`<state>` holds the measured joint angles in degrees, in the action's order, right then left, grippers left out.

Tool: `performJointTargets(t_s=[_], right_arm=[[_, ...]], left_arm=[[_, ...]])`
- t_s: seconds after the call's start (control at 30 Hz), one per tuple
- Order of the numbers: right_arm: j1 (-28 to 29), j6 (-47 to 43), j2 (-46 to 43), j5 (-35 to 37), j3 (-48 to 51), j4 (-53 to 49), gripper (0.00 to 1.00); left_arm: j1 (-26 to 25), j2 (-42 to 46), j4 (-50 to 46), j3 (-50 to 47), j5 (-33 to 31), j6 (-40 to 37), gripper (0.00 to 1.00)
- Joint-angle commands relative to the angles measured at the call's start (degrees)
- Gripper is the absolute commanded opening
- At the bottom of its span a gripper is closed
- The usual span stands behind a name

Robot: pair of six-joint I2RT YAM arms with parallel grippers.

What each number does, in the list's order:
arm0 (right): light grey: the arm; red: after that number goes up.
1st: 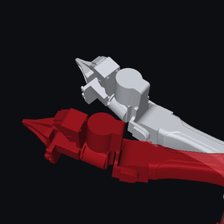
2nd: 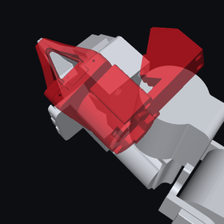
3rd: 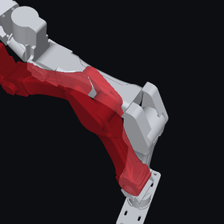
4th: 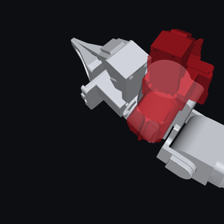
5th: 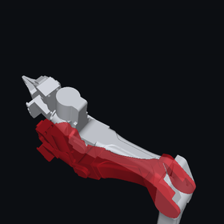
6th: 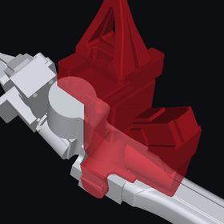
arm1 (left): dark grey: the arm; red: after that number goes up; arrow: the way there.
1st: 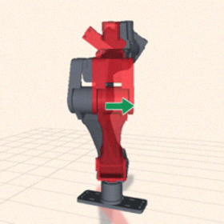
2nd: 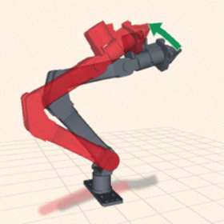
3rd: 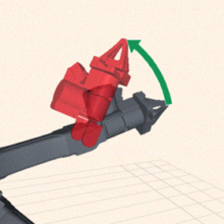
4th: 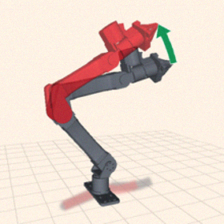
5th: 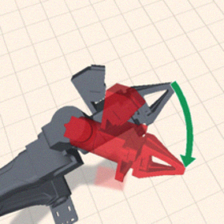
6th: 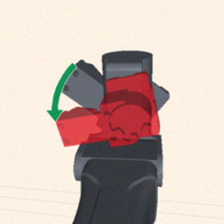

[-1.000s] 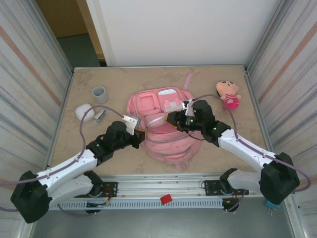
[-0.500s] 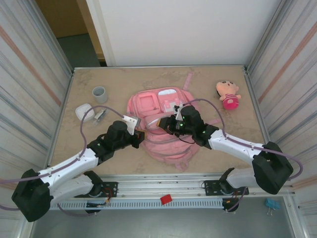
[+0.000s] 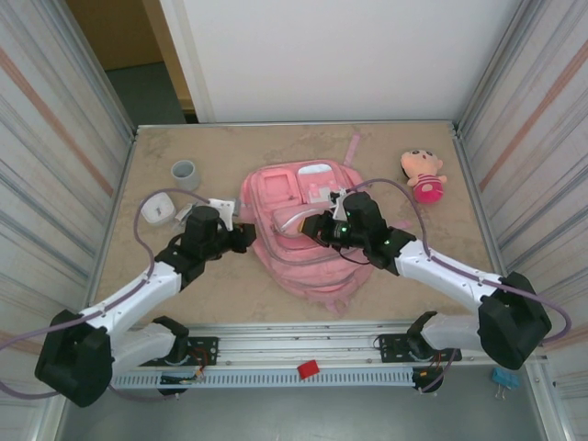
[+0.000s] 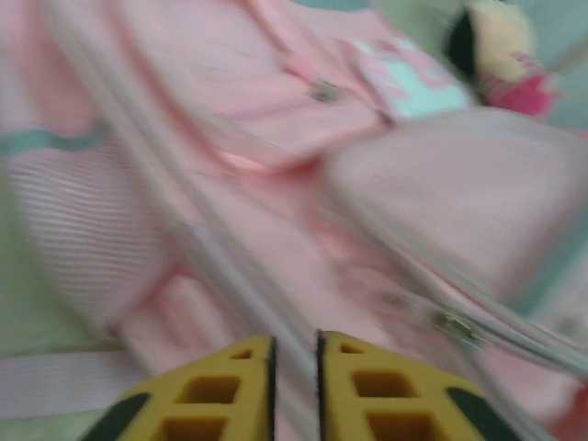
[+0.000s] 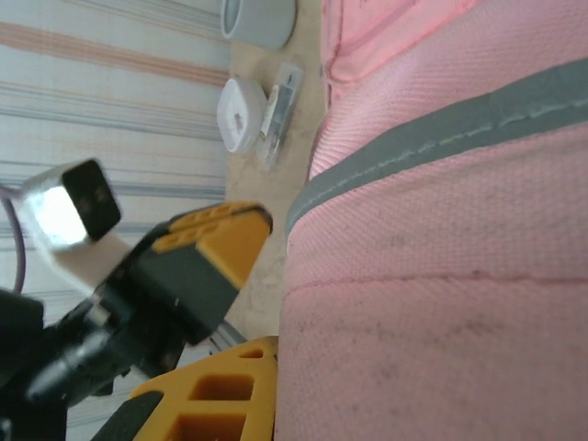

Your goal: Pack the student bag

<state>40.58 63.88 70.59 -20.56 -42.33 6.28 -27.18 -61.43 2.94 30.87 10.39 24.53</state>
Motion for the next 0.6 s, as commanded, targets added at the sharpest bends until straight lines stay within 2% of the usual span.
performJointTargets(t_s=[0.0, 0.1, 0.17, 0.3, 0.4, 0.57], right_arm=[[-0.5, -2.0, -2.5, 1.2, -2.1, -0.8, 0.19], [-1.0, -2.8, -2.9, 1.8, -2.6, -3.6, 0.43], [-1.5, -4.2, -4.2, 2.1, -3.2, -6.9, 0.49], [-2.4, -8.8, -8.7, 2.4, -4.6, -16.8, 0.51], [-3.1, -11.2, -13.3, 2.3, -4.9, -22.0, 0.53], [-3.3, -17.7, -19.0, -2.5, -5.0, -23.0, 0.54]], left_arm=[[1.0, -1.1, -1.7, 1.9, -4.2, 1.5, 0.34], [1.2, -0.3, -3.2, 2.3, -4.6, 3.0, 0.54], [2.0, 0.6, -5.9, 2.6, -5.7, 4.3, 0.65], [6.6, 1.3, -9.8, 2.6, -5.5, 5.9, 0.78], [11.6, 0.6, -11.1, 3.0, -4.1, 5.9, 0.83], [18.8, -4.4, -11.9, 5.6, -3.6, 2.9, 0.95]])
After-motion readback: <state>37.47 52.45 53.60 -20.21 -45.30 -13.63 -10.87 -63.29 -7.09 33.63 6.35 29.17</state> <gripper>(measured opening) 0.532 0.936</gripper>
